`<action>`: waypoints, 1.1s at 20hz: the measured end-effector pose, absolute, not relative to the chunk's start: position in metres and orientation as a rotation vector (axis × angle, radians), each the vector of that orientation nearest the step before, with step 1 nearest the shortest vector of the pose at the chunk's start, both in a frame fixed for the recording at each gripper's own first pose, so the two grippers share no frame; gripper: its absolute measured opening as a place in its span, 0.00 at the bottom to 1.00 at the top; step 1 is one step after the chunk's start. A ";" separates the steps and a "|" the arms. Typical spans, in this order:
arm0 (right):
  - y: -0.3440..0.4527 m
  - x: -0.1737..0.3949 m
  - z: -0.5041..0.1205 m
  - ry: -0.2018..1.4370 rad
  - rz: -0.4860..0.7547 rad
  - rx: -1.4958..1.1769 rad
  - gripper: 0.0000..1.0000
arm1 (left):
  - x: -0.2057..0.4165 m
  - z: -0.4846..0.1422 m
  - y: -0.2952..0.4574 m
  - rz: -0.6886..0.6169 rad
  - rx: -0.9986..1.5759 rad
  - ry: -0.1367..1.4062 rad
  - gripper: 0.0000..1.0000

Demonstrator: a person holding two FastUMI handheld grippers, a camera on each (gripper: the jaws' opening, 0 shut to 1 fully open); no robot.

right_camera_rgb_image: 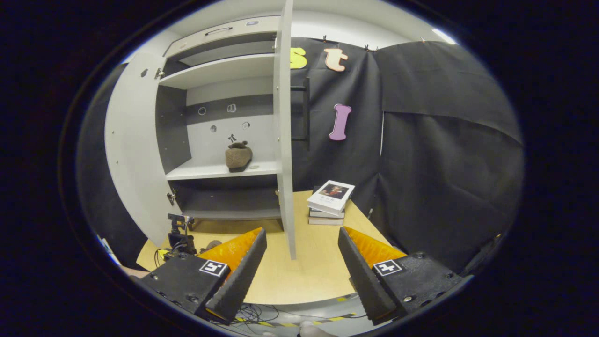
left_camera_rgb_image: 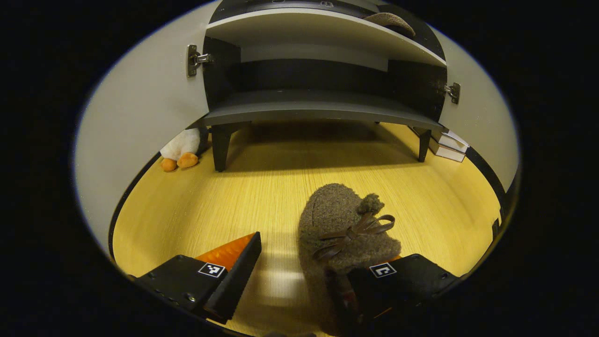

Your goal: Grab one shoe with the right hand and put it into the shoe cabinet, grab the other shoe with the left hand and put it into the shoe cabinet; then close the right door with the right hand and the left door with the left hand.

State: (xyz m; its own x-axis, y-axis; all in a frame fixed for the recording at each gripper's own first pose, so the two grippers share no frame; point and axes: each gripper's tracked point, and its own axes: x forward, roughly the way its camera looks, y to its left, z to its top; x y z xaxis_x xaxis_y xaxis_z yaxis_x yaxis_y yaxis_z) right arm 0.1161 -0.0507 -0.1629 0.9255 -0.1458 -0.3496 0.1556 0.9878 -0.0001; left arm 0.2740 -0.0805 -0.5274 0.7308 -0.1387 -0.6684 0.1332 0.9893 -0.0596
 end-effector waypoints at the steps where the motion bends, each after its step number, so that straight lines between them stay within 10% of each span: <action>1: -0.053 0.115 -0.162 0.357 -0.160 0.026 0.98 | 0.278 -0.526 -0.083 -0.149 -0.014 0.724 0.94; 5: -0.056 0.117 -0.162 0.360 -0.166 0.024 0.98 | 0.279 -0.527 -0.099 -0.194 -0.027 0.738 0.69; 9: -0.051 0.118 -0.159 0.350 -0.155 0.014 0.99 | 0.283 -0.526 -0.083 -0.115 0.011 0.763 0.11; 22: -0.019 0.123 -0.126 0.248 -0.084 0.055 0.98 | 0.311 -0.345 -0.068 -0.080 0.033 0.552 0.00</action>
State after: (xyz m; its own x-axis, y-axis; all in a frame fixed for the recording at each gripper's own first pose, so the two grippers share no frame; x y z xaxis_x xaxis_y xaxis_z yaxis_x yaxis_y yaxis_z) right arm 0.1235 -0.0188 -0.1261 0.9660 -0.0760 -0.2470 0.0895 0.9950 0.0442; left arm 0.3106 -0.0682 -0.3454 0.8483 -0.0673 -0.5252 0.0850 0.9963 0.0097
